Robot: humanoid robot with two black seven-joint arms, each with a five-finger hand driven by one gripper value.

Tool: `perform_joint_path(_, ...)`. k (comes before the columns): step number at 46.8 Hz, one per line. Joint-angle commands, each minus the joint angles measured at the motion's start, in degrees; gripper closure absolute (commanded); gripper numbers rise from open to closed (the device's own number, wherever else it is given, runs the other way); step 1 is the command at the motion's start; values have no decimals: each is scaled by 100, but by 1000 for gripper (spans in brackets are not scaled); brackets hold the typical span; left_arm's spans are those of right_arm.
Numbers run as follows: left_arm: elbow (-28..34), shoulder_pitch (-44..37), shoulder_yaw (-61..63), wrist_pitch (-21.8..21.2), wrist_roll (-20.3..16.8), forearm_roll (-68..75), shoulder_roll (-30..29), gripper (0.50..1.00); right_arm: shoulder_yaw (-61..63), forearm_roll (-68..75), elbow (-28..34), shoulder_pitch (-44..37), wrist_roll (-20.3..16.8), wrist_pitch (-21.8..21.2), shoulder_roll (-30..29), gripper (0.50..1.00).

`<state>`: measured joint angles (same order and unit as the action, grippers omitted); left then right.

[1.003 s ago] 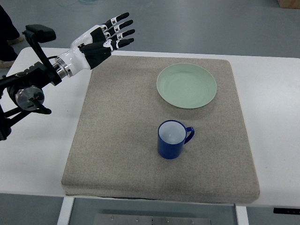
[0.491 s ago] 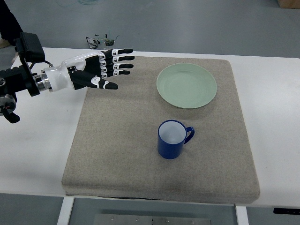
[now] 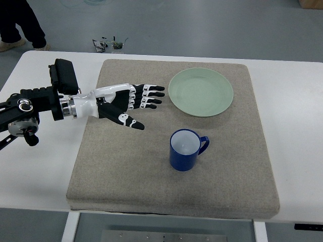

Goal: Place cup left of plate with left hand
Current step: 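Swing the left hand out over the pad toward the blue mug, then wrap the left hand fingers around the blue mug's body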

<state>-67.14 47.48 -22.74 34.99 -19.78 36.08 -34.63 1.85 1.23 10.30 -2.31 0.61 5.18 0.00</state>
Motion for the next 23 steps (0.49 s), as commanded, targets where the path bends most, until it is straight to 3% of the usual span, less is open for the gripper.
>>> perform_joint_path(1, 7, 7, 137, 1, 9, 84, 131, 506, 0, 0, -2, 2, 0, 0, 0, 566)
perform_joint_path(23, 60, -72, 402, 1, 0, 479, 492, 506, 0, 0, -2, 2, 0, 0, 0, 566)
